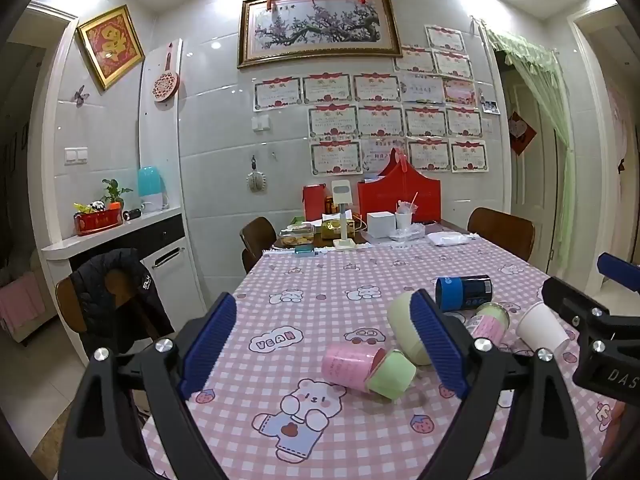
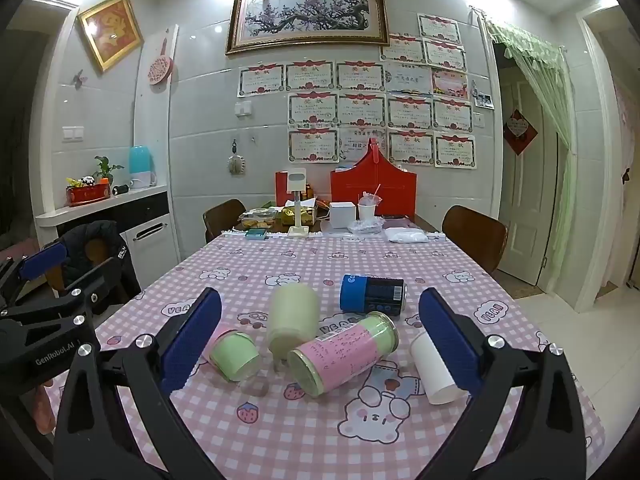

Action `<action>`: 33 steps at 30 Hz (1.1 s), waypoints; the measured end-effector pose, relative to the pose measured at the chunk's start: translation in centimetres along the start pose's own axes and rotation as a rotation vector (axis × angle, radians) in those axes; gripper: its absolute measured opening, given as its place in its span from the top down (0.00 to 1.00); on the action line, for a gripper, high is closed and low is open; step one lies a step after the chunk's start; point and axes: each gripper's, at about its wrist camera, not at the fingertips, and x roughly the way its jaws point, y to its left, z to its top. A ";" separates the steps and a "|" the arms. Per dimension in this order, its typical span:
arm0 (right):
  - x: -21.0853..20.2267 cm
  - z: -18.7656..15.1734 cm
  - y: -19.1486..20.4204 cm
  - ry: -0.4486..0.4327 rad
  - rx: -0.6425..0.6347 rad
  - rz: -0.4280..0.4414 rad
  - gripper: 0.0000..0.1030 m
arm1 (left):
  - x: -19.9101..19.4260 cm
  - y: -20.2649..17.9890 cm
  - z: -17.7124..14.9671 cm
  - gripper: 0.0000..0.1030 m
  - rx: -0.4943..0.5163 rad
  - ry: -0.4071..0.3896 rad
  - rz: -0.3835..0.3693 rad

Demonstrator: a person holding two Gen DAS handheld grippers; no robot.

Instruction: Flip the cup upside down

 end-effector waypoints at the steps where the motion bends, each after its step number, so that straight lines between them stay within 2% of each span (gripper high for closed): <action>1: 0.0 0.0 0.0 -0.005 0.003 0.001 0.07 | 0.0 0.0 0.0 0.15 0.003 0.001 0.002; 33: -0.4 -0.2 -0.2 -0.005 0.000 -0.006 0.07 | -0.3 -0.4 0.0 0.15 0.000 -0.016 -0.003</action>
